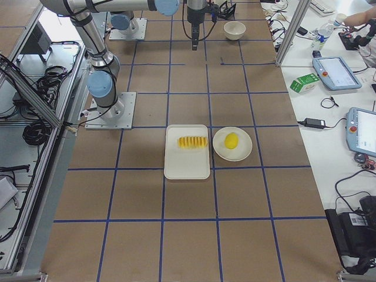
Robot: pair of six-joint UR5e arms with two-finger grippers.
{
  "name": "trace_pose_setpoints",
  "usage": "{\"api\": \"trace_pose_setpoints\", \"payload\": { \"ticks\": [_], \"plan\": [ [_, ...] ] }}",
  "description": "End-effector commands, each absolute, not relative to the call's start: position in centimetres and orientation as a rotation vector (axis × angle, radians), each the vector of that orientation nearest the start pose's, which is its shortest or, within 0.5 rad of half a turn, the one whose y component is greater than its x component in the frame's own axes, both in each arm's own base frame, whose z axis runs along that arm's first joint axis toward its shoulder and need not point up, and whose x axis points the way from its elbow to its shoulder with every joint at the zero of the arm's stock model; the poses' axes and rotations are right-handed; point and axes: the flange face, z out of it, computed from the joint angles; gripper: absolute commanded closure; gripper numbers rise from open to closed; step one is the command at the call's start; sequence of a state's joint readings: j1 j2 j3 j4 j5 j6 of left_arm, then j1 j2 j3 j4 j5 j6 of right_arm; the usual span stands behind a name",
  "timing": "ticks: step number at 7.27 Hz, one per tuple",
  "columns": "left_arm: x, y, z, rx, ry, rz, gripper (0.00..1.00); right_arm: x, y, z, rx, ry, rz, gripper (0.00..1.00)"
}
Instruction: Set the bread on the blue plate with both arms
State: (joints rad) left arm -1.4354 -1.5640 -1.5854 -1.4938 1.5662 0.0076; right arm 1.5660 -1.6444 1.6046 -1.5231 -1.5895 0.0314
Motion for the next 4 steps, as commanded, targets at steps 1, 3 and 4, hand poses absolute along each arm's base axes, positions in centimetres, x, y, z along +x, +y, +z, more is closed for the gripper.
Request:
{"api": "trace_pose_setpoints", "payload": {
  "ticks": [1, 3, 4],
  "plan": [
    [4.6, -51.4, 48.2, -0.501, 3.092, -0.081, 0.0, 12.7, -46.3, 50.1, 0.068, 3.152, 0.002, 0.0],
    [15.1, -50.7, 47.0, -0.578, 3.07, -0.072, 0.0, 11.8, -47.3, 47.9, 0.089, 3.167, 0.065, 0.0],
    [19.5, -50.0, 46.2, -0.701, 3.031, -0.105, 0.0, 9.3, -48.3, 46.7, 0.149, 3.156, 0.069, 0.0]
  ]
}}
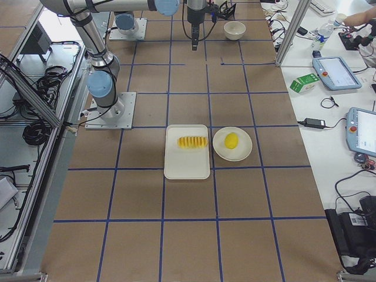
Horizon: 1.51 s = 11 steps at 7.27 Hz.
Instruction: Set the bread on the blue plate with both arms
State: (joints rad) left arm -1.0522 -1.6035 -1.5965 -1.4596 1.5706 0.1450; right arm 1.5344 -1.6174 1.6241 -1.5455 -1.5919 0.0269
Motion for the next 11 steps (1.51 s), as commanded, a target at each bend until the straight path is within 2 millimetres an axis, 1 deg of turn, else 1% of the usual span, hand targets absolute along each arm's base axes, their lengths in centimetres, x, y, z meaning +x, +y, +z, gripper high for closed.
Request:
{"api": "trace_pose_setpoints", "payload": {
  "ticks": [1, 2, 3, 4, 5, 6, 7, 9, 10, 11],
  "plan": [
    [24.6, -49.0, 45.0, -0.843, 2.999, -0.106, 0.0, 5.4, -48.4, 45.2, 0.196, 3.151, 0.124, 0.0],
    [29.2, -48.9, 43.6, -0.931, 2.946, -0.192, 0.0, 0.9, -48.4, 43.6, 0.108, 3.138, 0.153, 0.0],
    [33.5, -48.7, 42.5, -0.985, 2.867, -0.288, 0.0, -3.8, -48.5, 42.5, 0.048, 3.141, 0.098, 0.0],
    [36.6, -49.0, 39.8, -1.025, 2.836, -0.313, 0.0, -7.3, -48.1, 40.6, -0.008, 3.144, 0.09, 0.0],
    [37.7, -49.7, 35.8, -1.039, 2.867, -0.222, 0.0, -10.3, -47.7, 38.0, 0.025, 3.13, 0.119, 0.0],
    [38.2, -49.7, 31.8, -1.051, 2.875, -0.104, 0.0, -13.1, -48.5, 35.9, 0.04, 3.135, 0.096, 0.0],
    [38.7, -48.8, 30.0, -1.033, 2.816, 0.012, 0.0, -15.4, -49.4, 34.1, 0.014, 3.145, 0.076, 0.0],
    [38.4, -48.4, 28.5, -1.036, 2.828, 0.115, 0.0, -18.5, -50.5, 29.3, 0.031, 3.11, 0.143, 0.0],
    [38.4, -48.5, 28.5, -1.035, 2.831, 0.112, 0.0, -20.1, -51.0, 27.9, 0.051, 3.122, 0.119, 0.0],
    [38.4, -48.5, 28.5, -1.043, 2.833, 0.105, 0.13, -21.3, -50.9, 25.9, 0.071, 3.101, 0.158, 0.0]
  ]
}}
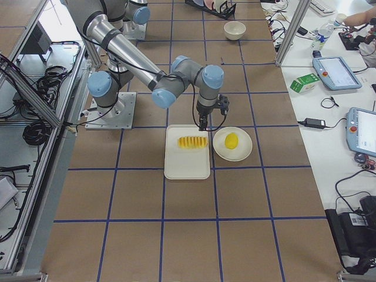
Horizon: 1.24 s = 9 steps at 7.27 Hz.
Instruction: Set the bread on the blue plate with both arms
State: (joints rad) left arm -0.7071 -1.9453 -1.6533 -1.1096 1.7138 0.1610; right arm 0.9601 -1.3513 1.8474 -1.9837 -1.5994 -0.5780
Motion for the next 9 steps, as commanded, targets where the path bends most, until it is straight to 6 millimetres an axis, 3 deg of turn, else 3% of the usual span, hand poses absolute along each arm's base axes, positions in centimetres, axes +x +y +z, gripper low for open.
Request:
{"api": "trace_pose_setpoints", "payload": {
  "ticks": [1, 2, 4, 5, 7, 8, 9],
  "plan": [
    [38.4, -48.5, 28.6, -1.043, 2.833, 0.102, 0.29, -22.8, -50.8, 24.2, 0.094, 3.115, 0.205, 0.0],
    [38.4, -48.5, 28.6, -1.036, 2.835, 0.109, 0.57, -23.3, -51.3, 22.7, 0.101, 3.128, 0.21, 0.0],
    [38.3, -48.5, 28.9, -1.026, 2.839, 0.101, 0.95, -23.4, -51.2, 20.8, 0.12, 3.104, 0.258, 0.0],
    [38.5, -48.6, 29.3, -1.025, 2.834, 0.09, 0.97, -22.8, -50.6, 19.0, 0.109, 3.079, 0.306, 0.0],
    [38.6, -48.4, 31.1, -1.024, 2.815, 0.054, 1.0, -22.6, -49.9, 17.9, 0.111, 3.074, 0.36, 0.0],
    [38.5, -48.2, 31.9, -1.008, 2.817, 0.055, 1.0, -22.8, -49.8, 17.7, 0.113, 3.087, 0.383, 0.09],
    [38.4, -47.9, 33.1, -1.002, 2.823, 0.069, 1.0, -22.8, -49.7, 17.8, 0.115, 3.086, 0.385, 0.58]
  ]
}}
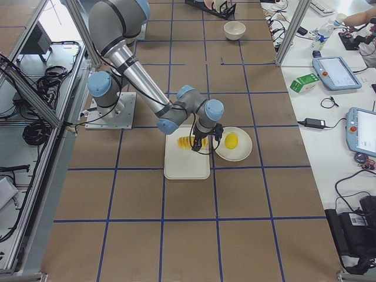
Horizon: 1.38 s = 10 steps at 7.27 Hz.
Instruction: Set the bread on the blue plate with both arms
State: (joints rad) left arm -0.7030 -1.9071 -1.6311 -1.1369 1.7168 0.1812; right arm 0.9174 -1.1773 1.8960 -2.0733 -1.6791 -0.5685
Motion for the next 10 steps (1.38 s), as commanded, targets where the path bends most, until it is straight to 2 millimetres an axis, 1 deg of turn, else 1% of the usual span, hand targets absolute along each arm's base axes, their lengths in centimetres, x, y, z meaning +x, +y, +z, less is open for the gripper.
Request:
{"api": "trace_pose_setpoints", "payload": {
  "ticks": [1, 2, 3, 4, 5, 6, 7, 8, 9, 10],
  "plan": [
    [38.2, -47.1, 35.1, -0.957, 2.818, 0.158, 1.0, -22.7, -49.6, 18.0, 0.109, 3.081, 0.392, 0.98],
    [38.0, -46.1, 37.5, -0.928, 2.792, 0.301, 1.0, -22.9, -49.8, 18.6, 0.092, 3.086, 0.378, 1.0],
    [36.9, -44.5, 39.4, -0.864, 2.781, 0.487, 1.0, -23.3, -49.8, 19.9, 0.101, 3.095, 0.358, 1.0],
    [35.0, -43.3, 39.7, -0.786, 2.833, 0.668, 1.0, -23.1, -49.6, 22.4, 0.105, 3.121, 0.313, 1.0],
    [33.1, -43.1, 39.6, -0.747, 2.873, 0.722, 1.0, -22.4, -49.6, 24.8, 0.102, 3.123, 0.297, 1.0],
    [29.2, -44.5, 39.3, -0.621, 2.979, 0.775, 1.0, -21.9, -49.9, 27.4, 0.086, 3.118, 0.288, 1.0],
    [24.5, -46.3, 39.2, -0.561, 3.11, 0.784, 1.0, -20.3, -50.9, 30.1, 0.035, 3.105, 0.287, 1.0],
    [20.1, -47.9, 38.7, -0.514, 3.197, 0.791, 1.0, -17.8, -52.3, 32.7, -0.033, 3.11, 0.279, 1.0],
    [14.9, -49.4, 37.2, -0.43, 3.28, 0.81, 1.0, -15.5, -53.7, 34.7, -0.11, 3.115, 0.279, 1.0],
    [8.2, -51.0, 36.1, -0.332, 3.375, 0.798, 1.0, -13.6, -54.1, 36.7, -0.162, 3.123, 0.26, 1.0]
  ]
}}
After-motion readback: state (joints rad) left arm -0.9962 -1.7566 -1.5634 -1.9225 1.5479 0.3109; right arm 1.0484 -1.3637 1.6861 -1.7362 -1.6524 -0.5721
